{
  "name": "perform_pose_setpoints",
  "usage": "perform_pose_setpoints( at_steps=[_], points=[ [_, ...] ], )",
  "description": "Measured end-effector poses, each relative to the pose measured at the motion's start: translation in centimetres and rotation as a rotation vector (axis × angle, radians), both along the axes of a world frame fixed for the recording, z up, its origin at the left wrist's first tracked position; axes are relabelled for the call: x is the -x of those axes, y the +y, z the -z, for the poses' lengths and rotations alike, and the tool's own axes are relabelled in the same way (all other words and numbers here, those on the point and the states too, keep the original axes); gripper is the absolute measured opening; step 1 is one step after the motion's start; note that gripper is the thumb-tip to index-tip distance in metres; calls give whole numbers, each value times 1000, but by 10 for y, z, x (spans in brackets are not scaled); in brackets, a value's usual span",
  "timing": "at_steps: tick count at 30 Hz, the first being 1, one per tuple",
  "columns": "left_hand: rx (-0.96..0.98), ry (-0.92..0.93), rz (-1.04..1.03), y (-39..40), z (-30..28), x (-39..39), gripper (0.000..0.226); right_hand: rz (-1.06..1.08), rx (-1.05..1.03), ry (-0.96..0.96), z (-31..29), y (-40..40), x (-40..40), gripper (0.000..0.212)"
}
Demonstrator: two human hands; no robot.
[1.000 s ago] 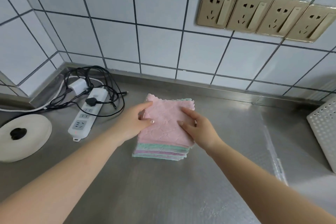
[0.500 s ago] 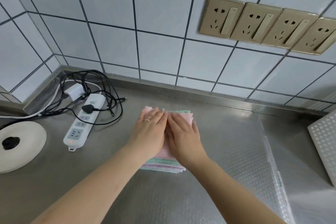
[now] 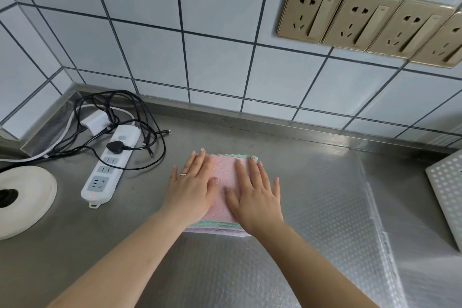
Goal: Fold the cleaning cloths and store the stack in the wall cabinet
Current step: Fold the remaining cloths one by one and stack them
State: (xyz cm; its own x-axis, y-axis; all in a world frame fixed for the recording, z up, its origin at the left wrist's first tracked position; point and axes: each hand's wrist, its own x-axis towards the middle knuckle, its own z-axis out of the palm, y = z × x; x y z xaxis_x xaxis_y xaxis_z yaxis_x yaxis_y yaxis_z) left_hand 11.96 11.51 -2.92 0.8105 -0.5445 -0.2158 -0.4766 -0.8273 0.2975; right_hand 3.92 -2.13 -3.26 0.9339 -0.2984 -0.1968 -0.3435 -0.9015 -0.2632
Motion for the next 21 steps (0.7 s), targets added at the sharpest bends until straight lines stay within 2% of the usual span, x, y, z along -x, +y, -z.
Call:
perform_pose_setpoints(
  at_steps=[3,5,7,9,10,12,14,17,21],
  points=[
    [79,53,-13,0,-1,-2,57,27,-85,22,-2,0,0,77],
    [217,137,-26,1,-5,-3,54,60,-233,22,-10,-2,-3,69],
    [439,268,-110,5,-12,-4,55,204,-564,-104,-28,-8,-3,59],
    [679,461,-288,8,-21,-5,63,373,-959,-212,-37,-17,-2,32],
    [776,588,-384,11,-25,-6,68,425,-1076,-213,-36,-21,0,23],
    [884,790,-479,16,-20,-5,66,454,-1230,-151,-22,-26,3,40],
    [870,897,-512,24,-12,-4,67,503,-1343,-57,-7,-25,6,65],
    [822,971,-536,32,-3,-3,99,533,-1476,20,5,-26,11,74],
    [796,1009,-597,37,5,-6,103,545,-1581,92,10,-29,13,75]
  ],
)
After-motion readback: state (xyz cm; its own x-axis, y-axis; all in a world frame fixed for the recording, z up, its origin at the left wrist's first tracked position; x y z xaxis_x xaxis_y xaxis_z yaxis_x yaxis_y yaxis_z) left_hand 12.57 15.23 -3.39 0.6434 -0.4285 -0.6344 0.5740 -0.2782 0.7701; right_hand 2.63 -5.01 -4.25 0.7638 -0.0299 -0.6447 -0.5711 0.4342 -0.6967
